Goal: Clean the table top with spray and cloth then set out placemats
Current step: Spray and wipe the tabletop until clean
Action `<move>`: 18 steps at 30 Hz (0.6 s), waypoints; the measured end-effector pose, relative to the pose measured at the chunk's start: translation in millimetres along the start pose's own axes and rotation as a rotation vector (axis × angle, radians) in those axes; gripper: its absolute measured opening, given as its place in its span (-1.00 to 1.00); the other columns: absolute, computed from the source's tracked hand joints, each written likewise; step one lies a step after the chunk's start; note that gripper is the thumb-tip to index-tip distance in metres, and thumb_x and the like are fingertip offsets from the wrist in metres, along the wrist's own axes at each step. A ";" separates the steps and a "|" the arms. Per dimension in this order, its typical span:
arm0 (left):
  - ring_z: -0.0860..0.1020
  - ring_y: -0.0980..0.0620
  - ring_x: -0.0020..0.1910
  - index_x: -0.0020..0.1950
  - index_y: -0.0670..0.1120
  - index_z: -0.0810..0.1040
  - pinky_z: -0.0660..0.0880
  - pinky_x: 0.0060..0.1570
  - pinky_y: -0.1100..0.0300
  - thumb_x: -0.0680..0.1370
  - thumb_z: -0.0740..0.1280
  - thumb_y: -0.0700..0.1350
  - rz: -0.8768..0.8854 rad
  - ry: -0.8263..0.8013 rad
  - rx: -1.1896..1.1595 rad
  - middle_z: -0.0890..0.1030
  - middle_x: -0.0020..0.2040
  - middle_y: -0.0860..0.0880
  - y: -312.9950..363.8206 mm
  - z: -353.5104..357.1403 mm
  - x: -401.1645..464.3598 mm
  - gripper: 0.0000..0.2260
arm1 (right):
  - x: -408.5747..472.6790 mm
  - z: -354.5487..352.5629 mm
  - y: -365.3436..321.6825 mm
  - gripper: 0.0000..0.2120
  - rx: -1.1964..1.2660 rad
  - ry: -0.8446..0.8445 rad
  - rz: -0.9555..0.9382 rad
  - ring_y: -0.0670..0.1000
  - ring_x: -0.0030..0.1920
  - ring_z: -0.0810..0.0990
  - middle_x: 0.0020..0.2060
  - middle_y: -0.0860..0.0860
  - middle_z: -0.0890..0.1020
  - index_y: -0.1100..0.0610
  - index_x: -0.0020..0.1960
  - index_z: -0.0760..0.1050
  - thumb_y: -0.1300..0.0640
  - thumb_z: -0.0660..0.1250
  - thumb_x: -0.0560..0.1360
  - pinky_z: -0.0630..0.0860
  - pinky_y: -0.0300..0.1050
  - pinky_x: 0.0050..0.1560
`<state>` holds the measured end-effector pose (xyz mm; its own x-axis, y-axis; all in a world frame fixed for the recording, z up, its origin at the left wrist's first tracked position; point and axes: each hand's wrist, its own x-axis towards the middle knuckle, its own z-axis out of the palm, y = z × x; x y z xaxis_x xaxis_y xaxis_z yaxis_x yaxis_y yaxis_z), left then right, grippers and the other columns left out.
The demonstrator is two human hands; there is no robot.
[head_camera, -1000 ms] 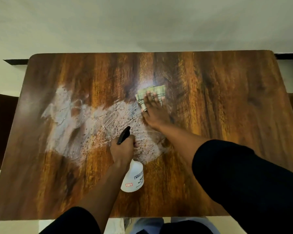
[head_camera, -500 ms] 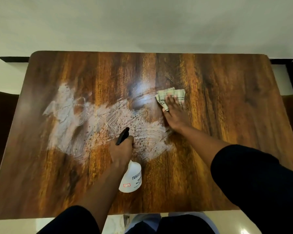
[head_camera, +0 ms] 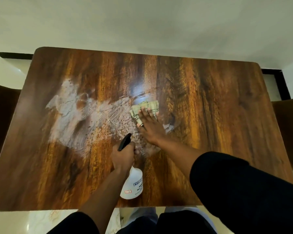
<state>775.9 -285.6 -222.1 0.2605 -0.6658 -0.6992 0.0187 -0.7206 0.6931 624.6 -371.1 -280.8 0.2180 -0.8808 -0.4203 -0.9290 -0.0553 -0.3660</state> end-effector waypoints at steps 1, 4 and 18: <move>0.50 -0.08 -0.42 -0.11 -0.23 0.70 0.34 -0.48 0.17 0.60 0.40 -0.20 0.004 -0.003 0.005 0.67 -0.35 -0.14 0.1 -1.8 0.6 -0.84 | -2.8 8.1 -8.4 -0.35 -0.027 -0.008 -0.048 0.03 0.63 -0.38 0.65 -0.07 -0.32 -0.01 0.69 -0.27 -0.20 -0.08 0.74 -0.30 0.17 0.63; 0.48 -0.05 -0.43 -0.18 -0.04 0.69 0.35 -0.47 0.17 0.62 0.39 -0.19 0.024 0.002 0.043 0.67 -0.34 -0.13 -3.7 -8.5 -6.1 -0.80 | -18.1 20.9 -7.3 -0.35 -0.078 -0.010 -0.091 -0.03 0.63 -0.39 0.65 -0.09 -0.32 -0.01 0.69 -0.27 -0.21 -0.12 0.73 -0.32 0.11 0.62; 0.53 -0.09 -0.34 -0.05 -0.18 0.66 0.40 -0.39 0.09 0.59 0.42 -0.13 0.014 -0.044 0.111 0.71 -0.29 -0.16 -20.0 2.0 -27.4 -0.88 | -127.1 19.6 118.9 -0.40 0.176 0.185 0.467 -0.05 0.65 -0.28 0.68 -0.07 -0.20 -0.03 0.70 -0.21 -0.13 -0.06 0.75 -0.29 0.07 0.63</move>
<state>766.5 -253.4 -217.2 0.2174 -0.6824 -0.6979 -0.0923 -0.7262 0.6813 492.3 -256.5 -287.2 -0.2784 -0.8616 -0.4244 -0.8466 0.4288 -0.3154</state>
